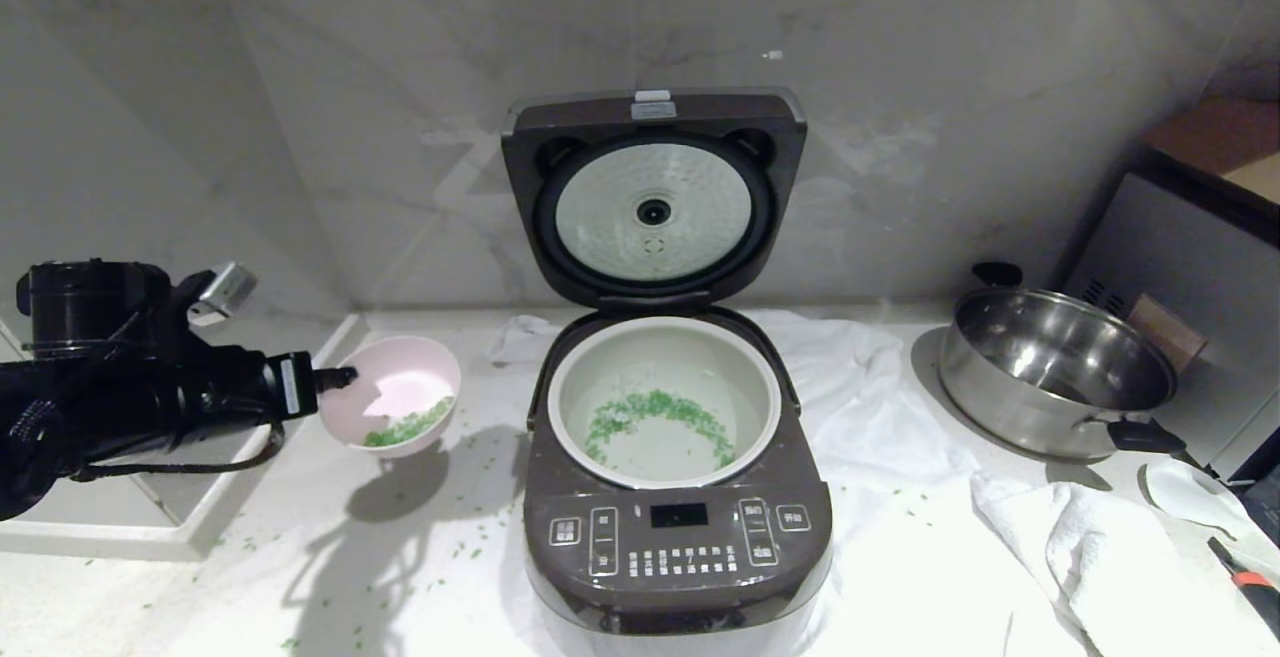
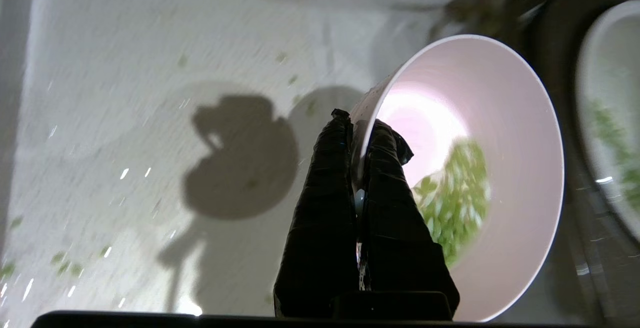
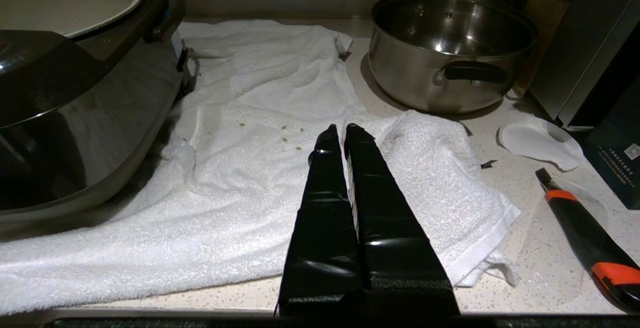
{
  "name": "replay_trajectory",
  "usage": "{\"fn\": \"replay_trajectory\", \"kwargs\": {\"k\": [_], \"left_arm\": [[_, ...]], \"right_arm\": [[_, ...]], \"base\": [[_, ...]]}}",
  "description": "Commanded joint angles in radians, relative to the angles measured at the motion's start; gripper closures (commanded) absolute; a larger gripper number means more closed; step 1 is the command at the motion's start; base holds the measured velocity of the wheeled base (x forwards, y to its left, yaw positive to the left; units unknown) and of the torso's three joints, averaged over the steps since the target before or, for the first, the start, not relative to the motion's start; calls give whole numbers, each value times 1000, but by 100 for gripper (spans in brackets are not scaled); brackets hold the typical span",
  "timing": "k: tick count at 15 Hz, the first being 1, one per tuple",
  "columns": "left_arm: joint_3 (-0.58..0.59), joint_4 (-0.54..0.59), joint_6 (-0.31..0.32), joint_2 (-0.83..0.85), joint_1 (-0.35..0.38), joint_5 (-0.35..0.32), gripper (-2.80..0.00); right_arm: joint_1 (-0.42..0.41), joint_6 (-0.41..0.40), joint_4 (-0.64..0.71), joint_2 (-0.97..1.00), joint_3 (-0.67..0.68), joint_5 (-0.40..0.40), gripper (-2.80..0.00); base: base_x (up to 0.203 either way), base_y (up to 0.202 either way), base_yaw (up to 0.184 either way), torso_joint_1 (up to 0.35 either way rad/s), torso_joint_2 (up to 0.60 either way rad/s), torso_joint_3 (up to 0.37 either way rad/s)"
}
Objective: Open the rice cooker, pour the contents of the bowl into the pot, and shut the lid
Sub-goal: Pour the water from the bowl into the rice cooker, then close the rice cooker
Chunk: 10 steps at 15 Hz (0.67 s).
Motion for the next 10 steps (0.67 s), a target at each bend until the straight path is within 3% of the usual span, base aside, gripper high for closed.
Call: {"fn": "replay_trajectory", "kwargs": {"k": [1, 3, 5, 7, 10], "left_arm": [[59, -6, 39, 34, 47, -6, 0], [110, -7, 115, 83, 92, -12, 0], [138, -21, 143, 141, 130, -24, 0], [182, -92, 158, 210, 170, -67, 0], [218, -238, 216, 362, 223, -75, 0]], "right_arm": [[0, 0, 0, -1, 0, 0, 0], [0, 0, 0, -1, 0, 0, 0], [0, 0, 0, -1, 0, 0, 0], [0, 0, 0, -1, 0, 0, 0], [0, 0, 0, -1, 0, 0, 0]], "base": [[0, 0, 0, 0, 0, 0], [0, 0, 0, 0, 0, 0], [0, 0, 0, 0, 0, 0], [0, 0, 0, 0, 0, 0], [0, 0, 0, 0, 0, 0]]}}
